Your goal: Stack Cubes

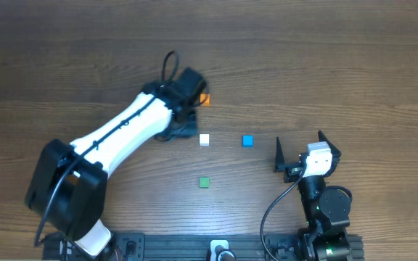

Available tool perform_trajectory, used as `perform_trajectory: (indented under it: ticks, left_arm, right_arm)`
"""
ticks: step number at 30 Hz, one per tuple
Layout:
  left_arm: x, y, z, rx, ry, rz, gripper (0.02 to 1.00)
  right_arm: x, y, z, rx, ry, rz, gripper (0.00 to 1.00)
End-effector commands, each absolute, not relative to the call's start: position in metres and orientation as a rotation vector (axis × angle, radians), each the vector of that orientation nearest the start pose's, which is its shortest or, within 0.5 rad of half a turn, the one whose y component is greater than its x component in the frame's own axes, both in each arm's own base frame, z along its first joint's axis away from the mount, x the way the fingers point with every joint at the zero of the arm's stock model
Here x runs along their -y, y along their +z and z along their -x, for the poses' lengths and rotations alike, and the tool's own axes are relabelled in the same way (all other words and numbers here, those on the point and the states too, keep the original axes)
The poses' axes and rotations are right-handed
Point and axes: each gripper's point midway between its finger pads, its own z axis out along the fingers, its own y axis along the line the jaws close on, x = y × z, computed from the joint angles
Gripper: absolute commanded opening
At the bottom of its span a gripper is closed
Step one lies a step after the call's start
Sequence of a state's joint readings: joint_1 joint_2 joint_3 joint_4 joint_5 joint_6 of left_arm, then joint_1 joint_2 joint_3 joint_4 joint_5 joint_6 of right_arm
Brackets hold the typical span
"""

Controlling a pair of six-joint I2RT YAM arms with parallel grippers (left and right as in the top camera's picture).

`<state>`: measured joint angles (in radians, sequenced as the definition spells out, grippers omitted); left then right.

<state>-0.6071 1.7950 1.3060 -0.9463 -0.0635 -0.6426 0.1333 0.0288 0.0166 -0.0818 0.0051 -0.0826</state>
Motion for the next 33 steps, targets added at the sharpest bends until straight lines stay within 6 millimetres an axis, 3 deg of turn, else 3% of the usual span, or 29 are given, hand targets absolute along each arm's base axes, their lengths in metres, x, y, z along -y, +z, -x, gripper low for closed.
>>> perform_trajectory:
  ticks: [1, 10, 15, 33]
  left_arm:
    - [0.229, 0.100, -0.302, -2.899, -0.126, 0.104, 0.088]
    - [0.256, 0.080, -0.293, -2.933, -0.103, 0.076, 0.082]
    - [0.256, 0.066, -0.293, -2.960, -0.067, 0.072, 0.082]
    - [0.252, 0.041, -0.296, -3.003, -0.027, 0.122, 0.077]
  right_arm:
    - [-0.032, 0.153, -0.244, -1.655, 0.037, 0.179, 0.993]
    - [-0.032, 0.153, -0.244, -1.655, 0.037, 0.179, 0.993]
    - [-0.032, 0.153, -0.244, -1.655, 0.037, 0.179, 0.991]
    - [-0.032, 0.153, -0.244, -1.655, 0.037, 0.179, 0.991]
